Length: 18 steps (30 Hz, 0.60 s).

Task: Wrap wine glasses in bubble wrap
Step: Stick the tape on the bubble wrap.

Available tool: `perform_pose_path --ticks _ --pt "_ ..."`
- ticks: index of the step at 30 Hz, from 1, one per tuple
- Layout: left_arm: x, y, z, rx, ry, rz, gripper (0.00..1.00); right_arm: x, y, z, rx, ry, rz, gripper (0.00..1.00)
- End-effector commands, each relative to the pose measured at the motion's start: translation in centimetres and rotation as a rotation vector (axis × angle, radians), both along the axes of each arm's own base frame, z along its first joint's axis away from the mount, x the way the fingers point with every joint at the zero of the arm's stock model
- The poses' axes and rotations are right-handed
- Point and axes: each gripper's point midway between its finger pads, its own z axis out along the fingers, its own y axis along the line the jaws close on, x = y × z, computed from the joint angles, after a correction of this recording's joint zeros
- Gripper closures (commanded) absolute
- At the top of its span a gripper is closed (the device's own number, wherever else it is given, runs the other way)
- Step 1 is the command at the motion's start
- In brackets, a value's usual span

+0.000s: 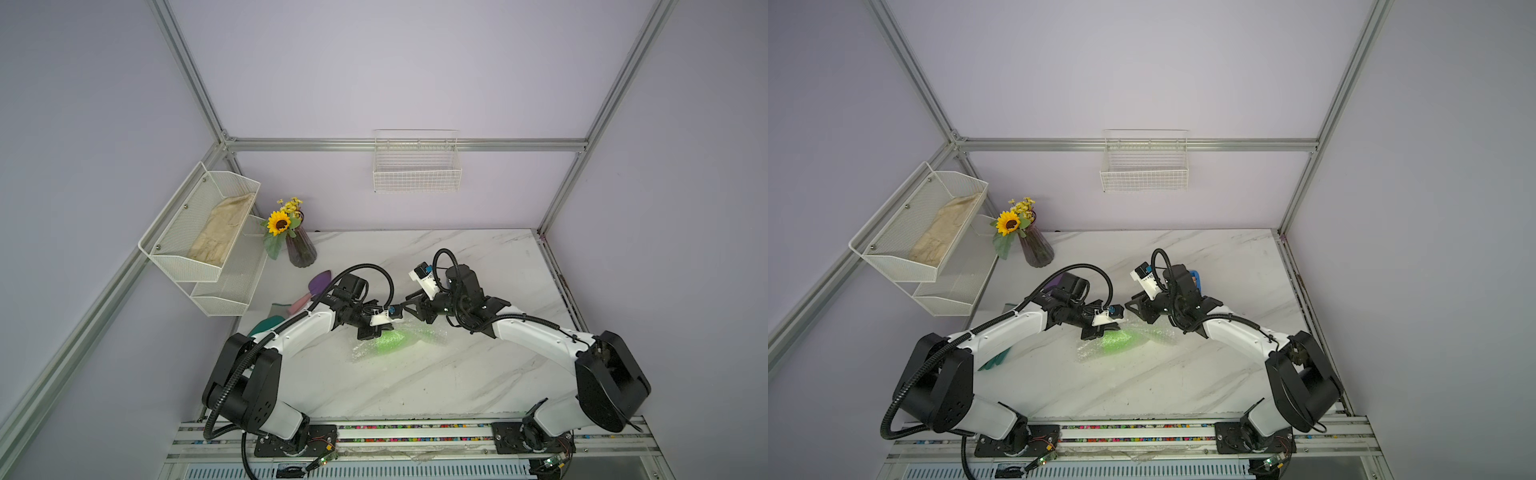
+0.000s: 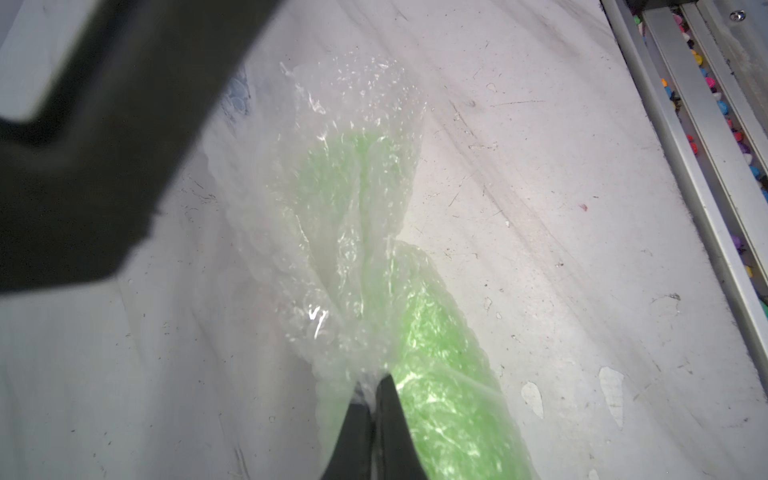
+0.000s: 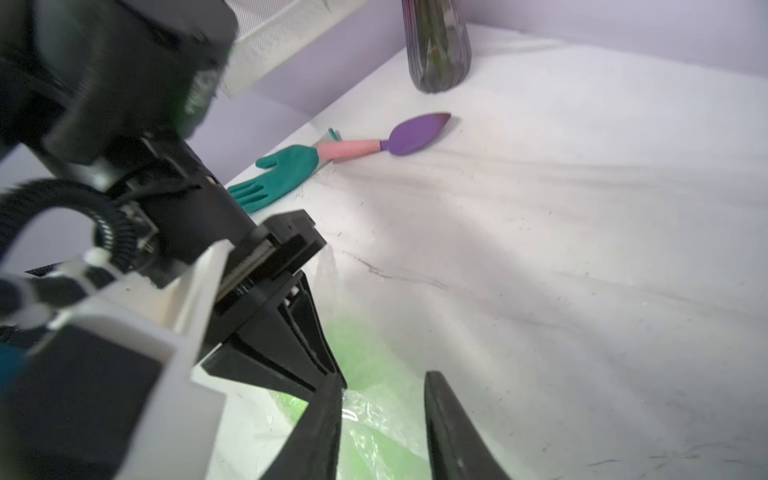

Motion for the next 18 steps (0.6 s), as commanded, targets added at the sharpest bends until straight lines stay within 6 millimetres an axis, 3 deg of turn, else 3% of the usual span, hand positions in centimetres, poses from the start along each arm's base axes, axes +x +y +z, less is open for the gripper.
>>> perform_pose_path --ticks 1,8,10,15,18 --pt "-0.3 0.3 0.6 -0.01 -0.083 -0.029 0.96 1.2 -0.5 -1.1 -0.075 -0.002 -0.054 0.63" --pt "0.1 0.5 0.4 0.001 -0.144 -0.028 0.98 2.0 1.3 -4.6 -0.162 0.22 -0.016 0.76" --pt "0.1 0.6 1.4 -0.009 -0.175 -0.024 0.98 1.4 1.1 -5.8 -0.189 0.289 -0.01 0.82" --pt "0.4 0.6 1.5 -0.013 -0.192 -0.012 0.99 -1.4 -0.3 -8.9 -0.23 0.397 0.004 0.97" --pt "0.5 0.6 1.5 -0.014 -0.18 0.0 0.99 -2.6 -0.9 -10.3 -0.239 0.442 0.003 1.0"
